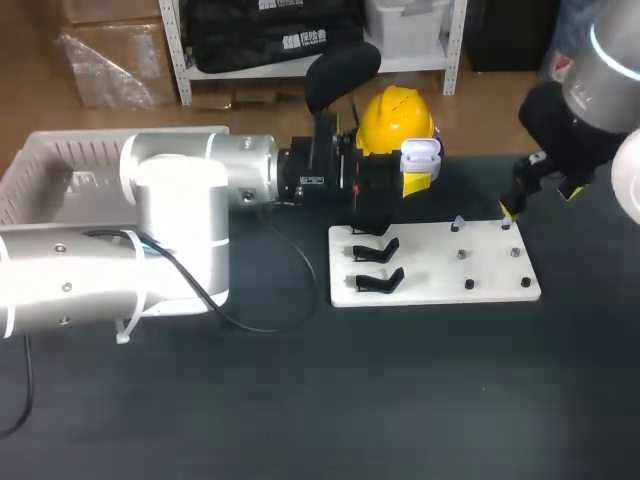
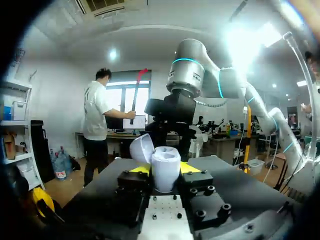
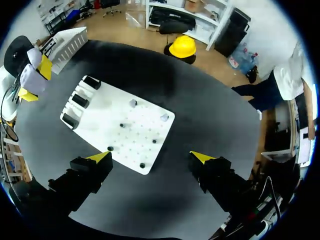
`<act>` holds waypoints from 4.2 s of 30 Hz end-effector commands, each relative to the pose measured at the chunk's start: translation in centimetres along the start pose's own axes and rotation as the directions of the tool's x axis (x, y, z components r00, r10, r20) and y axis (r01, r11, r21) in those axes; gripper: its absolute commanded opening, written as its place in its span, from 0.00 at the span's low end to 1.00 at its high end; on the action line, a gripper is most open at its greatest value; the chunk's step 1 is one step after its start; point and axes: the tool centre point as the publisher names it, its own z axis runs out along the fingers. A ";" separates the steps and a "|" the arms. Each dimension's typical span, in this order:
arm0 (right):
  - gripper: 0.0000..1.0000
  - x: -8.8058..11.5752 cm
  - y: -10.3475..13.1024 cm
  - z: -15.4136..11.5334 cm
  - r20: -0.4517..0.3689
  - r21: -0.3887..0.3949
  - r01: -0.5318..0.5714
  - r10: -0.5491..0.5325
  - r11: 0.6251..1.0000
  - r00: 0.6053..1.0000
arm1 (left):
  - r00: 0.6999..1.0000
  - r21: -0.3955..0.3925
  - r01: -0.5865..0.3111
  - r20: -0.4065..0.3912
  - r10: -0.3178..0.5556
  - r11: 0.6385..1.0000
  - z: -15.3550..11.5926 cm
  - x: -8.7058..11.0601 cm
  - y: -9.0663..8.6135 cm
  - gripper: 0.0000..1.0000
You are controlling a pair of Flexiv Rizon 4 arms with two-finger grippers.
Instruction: Pick up each earbud case from the left stands, insert the matching earbuds, close the lid, and place the case in the box.
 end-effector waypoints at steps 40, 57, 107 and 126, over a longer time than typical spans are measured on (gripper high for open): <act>0.70 -4.0 -3.5 10.2 -0.151 0.125 0.030 -0.010 0.992 0.989 | 1.000 0.001 -0.001 0.001 0.001 1.000 0.0 0.1 0.1 0.00; 0.49 -4.3 -2.9 11.0 -0.188 0.118 0.026 -0.003 0.993 0.982 | 1.000 0.001 -0.001 0.001 0.001 1.000 0.0 0.1 0.1 0.00; 0.00 -4.0 -2.6 11.7 -0.200 0.145 -0.009 0.038 0.989 0.979 | 1.000 0.001 -0.001 0.001 0.001 1.000 0.0 0.1 0.1 0.00; 0.00 -5.2 -0.4 4.1 -0.167 0.131 -0.039 0.061 0.991 0.984 | 1.000 0.001 -0.001 0.001 0.001 1.000 0.0 0.1 0.1 0.00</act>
